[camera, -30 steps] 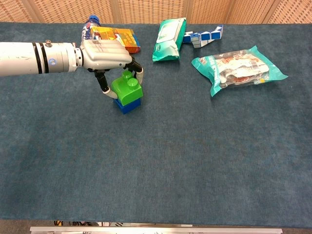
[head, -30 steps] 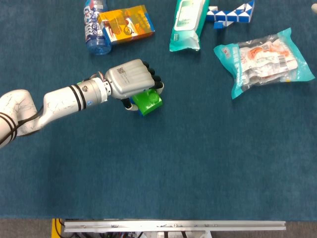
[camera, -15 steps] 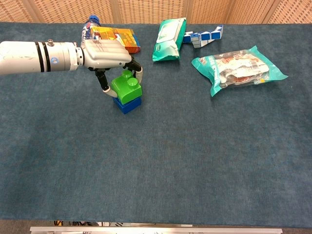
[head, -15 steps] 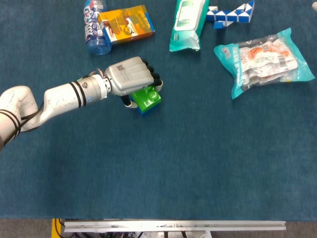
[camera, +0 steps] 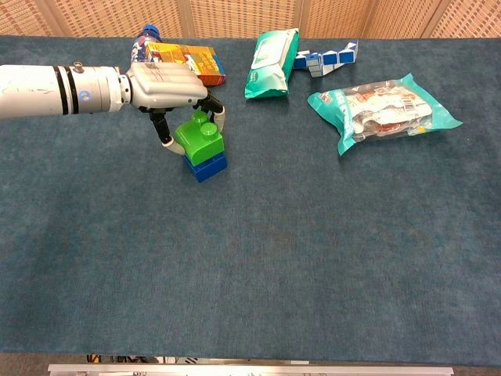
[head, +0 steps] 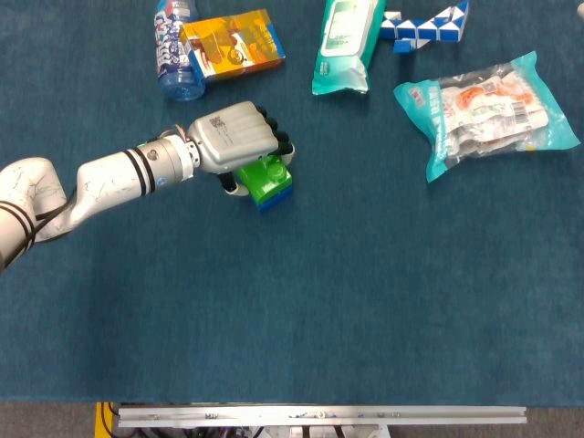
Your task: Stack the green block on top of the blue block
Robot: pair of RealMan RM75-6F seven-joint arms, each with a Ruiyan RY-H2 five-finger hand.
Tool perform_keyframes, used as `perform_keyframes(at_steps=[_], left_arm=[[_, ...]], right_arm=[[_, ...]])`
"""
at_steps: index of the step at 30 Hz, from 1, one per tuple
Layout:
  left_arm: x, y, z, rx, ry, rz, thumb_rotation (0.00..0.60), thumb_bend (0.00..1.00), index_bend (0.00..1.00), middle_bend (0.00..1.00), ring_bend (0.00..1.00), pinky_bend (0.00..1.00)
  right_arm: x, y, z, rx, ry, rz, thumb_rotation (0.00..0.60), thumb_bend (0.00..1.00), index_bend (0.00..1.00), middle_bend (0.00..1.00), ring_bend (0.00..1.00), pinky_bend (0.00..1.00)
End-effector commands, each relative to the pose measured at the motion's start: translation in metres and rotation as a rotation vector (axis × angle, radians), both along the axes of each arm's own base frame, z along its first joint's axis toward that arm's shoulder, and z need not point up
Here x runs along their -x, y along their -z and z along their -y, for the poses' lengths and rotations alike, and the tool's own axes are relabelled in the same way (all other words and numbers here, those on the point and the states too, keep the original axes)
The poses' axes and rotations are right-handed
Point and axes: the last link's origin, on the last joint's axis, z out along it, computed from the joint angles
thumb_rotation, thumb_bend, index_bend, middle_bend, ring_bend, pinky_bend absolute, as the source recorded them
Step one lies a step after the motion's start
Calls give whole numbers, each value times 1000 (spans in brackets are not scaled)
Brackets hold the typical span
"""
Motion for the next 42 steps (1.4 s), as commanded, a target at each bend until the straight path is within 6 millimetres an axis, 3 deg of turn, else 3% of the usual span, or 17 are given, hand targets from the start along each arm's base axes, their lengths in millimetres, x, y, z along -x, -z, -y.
perform_keyframes(at_steps=[1,42], left_arm=[[1,-1,1,-2,-1,2,600,173,399,379,350,356],[7,11,5,-12,2,-5,600,173,397,378,349,356]], right_arm=[[0,0,0,0,0,0,600,13,37,254,160,267],[4,-3,-1,9,13,4,600,13,37,254,160,267]])
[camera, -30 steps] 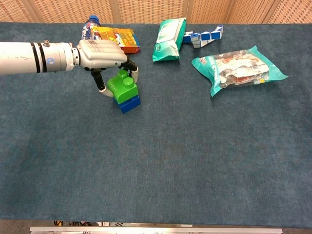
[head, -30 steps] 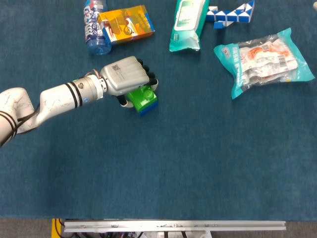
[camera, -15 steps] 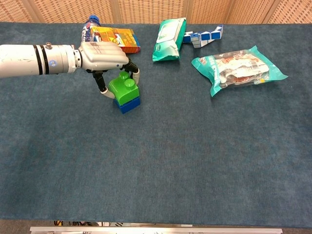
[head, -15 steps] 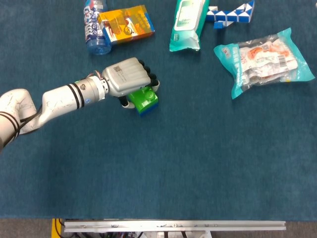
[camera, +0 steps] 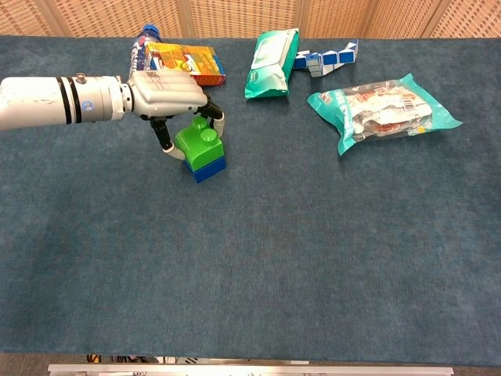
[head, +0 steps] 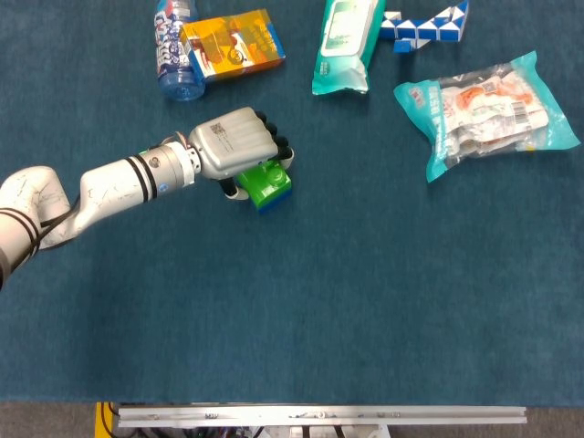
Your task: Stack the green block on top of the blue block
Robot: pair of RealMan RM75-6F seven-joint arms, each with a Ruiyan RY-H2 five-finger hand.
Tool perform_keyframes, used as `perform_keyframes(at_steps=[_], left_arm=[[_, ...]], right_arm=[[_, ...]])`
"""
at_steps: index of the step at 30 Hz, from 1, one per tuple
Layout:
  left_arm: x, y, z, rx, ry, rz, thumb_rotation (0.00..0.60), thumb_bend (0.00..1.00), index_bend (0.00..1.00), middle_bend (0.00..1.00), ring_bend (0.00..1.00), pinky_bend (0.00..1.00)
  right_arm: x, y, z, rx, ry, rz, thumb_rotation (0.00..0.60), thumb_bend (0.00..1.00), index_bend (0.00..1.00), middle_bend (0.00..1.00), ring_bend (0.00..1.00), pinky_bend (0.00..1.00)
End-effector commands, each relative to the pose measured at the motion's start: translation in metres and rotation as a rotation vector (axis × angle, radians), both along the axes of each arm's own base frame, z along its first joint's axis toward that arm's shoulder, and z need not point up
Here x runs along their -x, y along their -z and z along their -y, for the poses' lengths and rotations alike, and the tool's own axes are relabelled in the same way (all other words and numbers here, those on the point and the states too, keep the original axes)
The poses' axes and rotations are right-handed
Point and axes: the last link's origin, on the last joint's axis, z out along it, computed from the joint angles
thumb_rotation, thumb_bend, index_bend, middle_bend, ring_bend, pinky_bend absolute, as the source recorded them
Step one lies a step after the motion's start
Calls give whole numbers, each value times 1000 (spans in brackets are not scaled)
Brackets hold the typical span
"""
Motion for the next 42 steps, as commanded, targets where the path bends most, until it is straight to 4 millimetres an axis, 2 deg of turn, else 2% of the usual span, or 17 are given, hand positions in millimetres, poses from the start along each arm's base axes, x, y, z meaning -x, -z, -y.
perform_keyframes(at_steps=[1,17,20,22,24,27,31,36,42], left_arm=[[1,1,0,0,-2,-2,600,173,397,378,349,356],[6,1,-1,-9,-21,-2,600,173,380,372,340,356],[6,-1,-1,-9,-34,-5,600,173,256,294,299,356],[7,-3,-2,-13,-42,-12,600,173,120,199,226,351],[7,-5,-2,-14,-57,-13,600,173,34,110,161,331],[7,-9,-1,-18,-83,-15,600,173,0,8,83,283],[5,-18,1,-39,-107,18,600,173,0,0,62,270],[7,-43,1,-108,-172,83,600,173,0,0,72,270],[31,-84,7,-282,-287,171,600,173,0,33,89,271]], right_arm=[[0,0,0,1,0,1,600,13,37,254,160,267],[1,0,1,3,3,2,600,13,37,254,160,267],[1,0,1,4,2,5,600,13,37,254,160,267],[1,0,1,4,1,6,600,13,37,254,160,267],[1,0,1,5,0,8,600,13,37,254,160,267],[1,-1,1,9,-1,11,600,13,37,254,160,267],[4,-4,-1,16,2,23,600,13,37,254,160,267],[12,-8,-4,20,16,24,600,14,37,254,160,267],[27,-13,-11,29,53,-2,600,37,37,254,160,267]])
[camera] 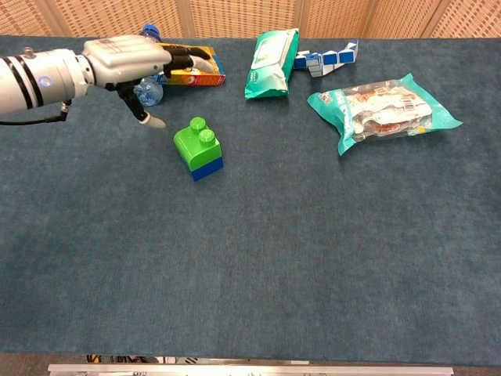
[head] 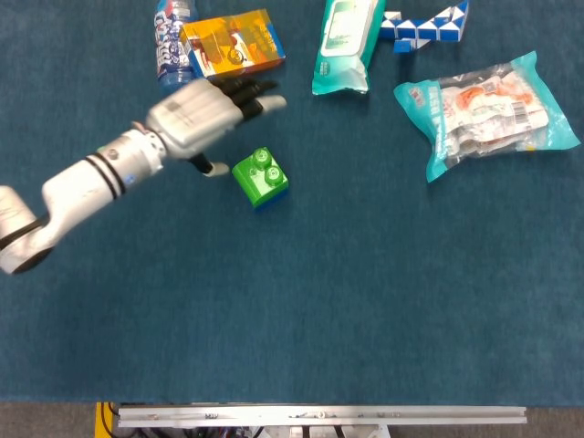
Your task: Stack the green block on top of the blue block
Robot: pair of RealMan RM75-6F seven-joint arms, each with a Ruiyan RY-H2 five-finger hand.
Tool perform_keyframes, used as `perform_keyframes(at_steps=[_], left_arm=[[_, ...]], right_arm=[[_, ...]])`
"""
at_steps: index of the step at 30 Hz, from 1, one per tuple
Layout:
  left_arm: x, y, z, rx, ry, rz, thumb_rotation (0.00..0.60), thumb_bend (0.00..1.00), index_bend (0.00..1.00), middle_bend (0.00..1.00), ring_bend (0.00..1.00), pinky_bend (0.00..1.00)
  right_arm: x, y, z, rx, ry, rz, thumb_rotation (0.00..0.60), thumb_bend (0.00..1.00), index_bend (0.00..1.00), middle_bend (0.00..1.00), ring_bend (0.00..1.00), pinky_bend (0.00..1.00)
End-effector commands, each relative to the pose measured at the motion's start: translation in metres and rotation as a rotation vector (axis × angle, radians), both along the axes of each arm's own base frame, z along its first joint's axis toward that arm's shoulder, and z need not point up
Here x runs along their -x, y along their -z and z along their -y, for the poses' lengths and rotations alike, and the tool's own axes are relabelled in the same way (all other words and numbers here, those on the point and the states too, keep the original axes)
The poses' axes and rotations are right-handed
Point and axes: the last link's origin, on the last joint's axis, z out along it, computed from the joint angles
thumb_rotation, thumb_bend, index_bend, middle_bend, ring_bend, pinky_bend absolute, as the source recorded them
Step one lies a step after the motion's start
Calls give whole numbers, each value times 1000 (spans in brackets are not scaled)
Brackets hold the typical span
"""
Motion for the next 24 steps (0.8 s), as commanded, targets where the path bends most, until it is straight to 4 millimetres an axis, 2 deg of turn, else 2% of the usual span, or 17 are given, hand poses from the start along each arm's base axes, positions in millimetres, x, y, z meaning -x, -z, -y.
perform_keyframes(at_steps=[1,6,14,20,24], left_arm=[[21,-33,7,-151,-82,60,600,173,0,43,93,271],[55,-68,25,-323,-204,85,600,173,1,73,107,271],[106,-113,75,-536,-387,76,600,173,51,121,139,271],[134,-136,119,-660,-503,69,600,173,70,138,156,271],[143,-144,142,-717,-552,85,600,173,76,139,158,271]], right_arm=[[8,-2,-3,6,19,-8,600,46,37,254,160,267],[24,-5,-14,18,56,-11,600,76,37,254,160,267],[46,-1,-39,30,76,-64,600,100,37,254,160,265],[59,4,-59,57,87,-62,600,106,37,254,161,265],[65,7,-70,81,86,-60,600,106,37,255,161,265]])
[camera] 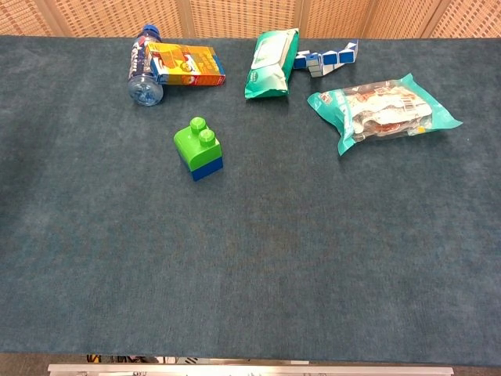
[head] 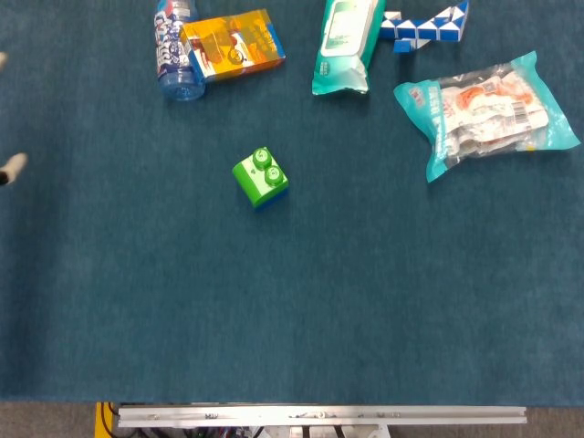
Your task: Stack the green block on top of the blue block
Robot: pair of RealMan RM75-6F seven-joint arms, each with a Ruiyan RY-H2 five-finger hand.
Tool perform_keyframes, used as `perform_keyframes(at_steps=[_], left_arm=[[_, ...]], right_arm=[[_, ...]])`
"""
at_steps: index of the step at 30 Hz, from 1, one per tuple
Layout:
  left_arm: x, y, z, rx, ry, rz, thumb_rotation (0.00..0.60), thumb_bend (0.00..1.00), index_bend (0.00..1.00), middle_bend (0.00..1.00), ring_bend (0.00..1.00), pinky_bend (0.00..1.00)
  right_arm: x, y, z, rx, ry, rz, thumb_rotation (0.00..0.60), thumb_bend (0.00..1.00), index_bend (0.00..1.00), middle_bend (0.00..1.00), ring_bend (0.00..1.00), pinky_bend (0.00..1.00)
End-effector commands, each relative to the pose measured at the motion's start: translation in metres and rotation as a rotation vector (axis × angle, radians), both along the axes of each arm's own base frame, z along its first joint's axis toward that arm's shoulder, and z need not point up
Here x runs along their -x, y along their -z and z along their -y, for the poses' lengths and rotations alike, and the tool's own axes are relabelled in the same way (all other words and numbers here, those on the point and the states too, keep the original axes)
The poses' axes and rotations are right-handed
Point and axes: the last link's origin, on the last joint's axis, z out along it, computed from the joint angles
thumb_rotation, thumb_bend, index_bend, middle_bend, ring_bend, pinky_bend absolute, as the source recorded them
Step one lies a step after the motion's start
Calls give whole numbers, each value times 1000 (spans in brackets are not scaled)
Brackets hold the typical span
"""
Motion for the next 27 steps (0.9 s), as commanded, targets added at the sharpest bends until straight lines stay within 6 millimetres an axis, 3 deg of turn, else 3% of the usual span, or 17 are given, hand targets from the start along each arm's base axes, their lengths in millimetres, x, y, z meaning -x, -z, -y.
perform_keyframes(at_steps=[1,7,16,27], left_arm=[[9,-10,23,-63,-46,9,600,173,81,140,158,271],[20,-15,63,-116,-87,26,600,173,87,146,158,271],[22,-12,99,-99,-111,1,600,173,109,156,158,271],[6,1,104,-44,-32,51,600,173,116,154,158,271]], right_arm=[[7,5,-12,21,2,1,600,106,37,255,161,265],[22,13,-34,49,8,11,600,106,37,255,161,265],[28,22,-48,51,-21,20,600,105,37,256,161,265],[22,24,-58,48,-72,42,600,99,37,256,161,265]])
